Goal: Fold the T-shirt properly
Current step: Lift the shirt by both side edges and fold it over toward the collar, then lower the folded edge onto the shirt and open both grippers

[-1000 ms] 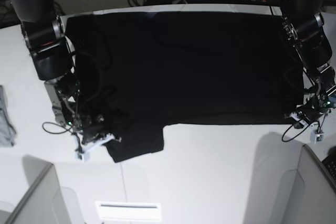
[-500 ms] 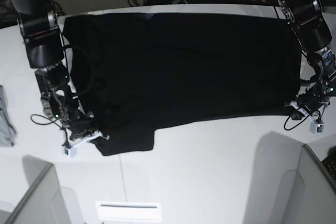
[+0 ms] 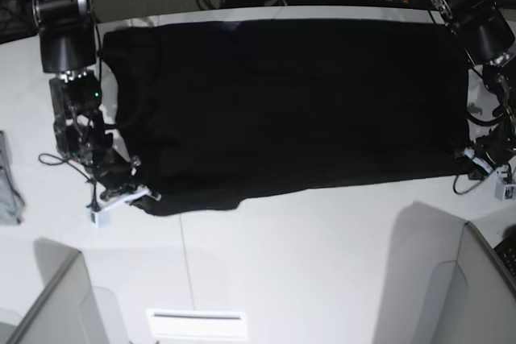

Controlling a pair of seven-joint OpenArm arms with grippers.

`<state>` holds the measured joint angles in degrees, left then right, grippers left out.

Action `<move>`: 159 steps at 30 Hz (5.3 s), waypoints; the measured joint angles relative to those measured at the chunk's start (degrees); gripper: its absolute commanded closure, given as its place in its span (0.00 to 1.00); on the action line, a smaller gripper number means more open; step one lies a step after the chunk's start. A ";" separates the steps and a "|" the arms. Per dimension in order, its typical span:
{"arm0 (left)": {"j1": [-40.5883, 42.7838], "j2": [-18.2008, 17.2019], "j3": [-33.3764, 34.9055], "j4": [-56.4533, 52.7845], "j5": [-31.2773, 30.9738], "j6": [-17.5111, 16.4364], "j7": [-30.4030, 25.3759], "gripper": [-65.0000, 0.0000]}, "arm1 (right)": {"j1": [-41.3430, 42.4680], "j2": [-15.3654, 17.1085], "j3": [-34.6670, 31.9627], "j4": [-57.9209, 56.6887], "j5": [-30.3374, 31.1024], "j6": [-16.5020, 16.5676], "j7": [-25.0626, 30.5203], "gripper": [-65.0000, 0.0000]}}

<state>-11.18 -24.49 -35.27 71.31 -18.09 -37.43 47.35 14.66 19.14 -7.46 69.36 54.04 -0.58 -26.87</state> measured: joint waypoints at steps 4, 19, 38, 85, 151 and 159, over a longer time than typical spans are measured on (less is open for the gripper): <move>3.80 1.16 -0.09 2.40 -4.09 -1.88 0.35 1.00 | -3.98 0.20 3.02 4.83 -0.09 -0.02 -0.81 1.00; 16.15 0.70 -0.11 13.66 -9.86 -1.81 0.33 1.00 | -17.75 -0.28 15.69 24.39 -0.15 0.00 -11.82 1.00; 28.11 1.16 -3.41 25.94 -15.52 -2.08 0.22 1.00 | -30.64 -1.18 19.89 34.71 -0.11 -0.02 -13.29 1.00; 40.37 0.15 -4.94 29.57 -22.32 -2.05 0.24 1.00 | -48.65 -5.20 27.39 44.83 7.26 -0.26 -13.27 1.00; 38.62 7.48 -17.11 30.93 -14.01 -2.19 0.20 1.00 | -44.63 -9.62 22.16 42.86 -10.73 0.20 -10.51 0.96; 38.64 9.40 -14.10 26.25 -13.75 -2.27 0.02 1.00 | -42.10 -9.68 14.73 37.79 -11.04 -0.02 -9.84 1.00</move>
<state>27.46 -15.09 -49.36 97.56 -31.83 -39.70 47.37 -27.44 9.45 7.27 107.15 43.00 -0.60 -36.71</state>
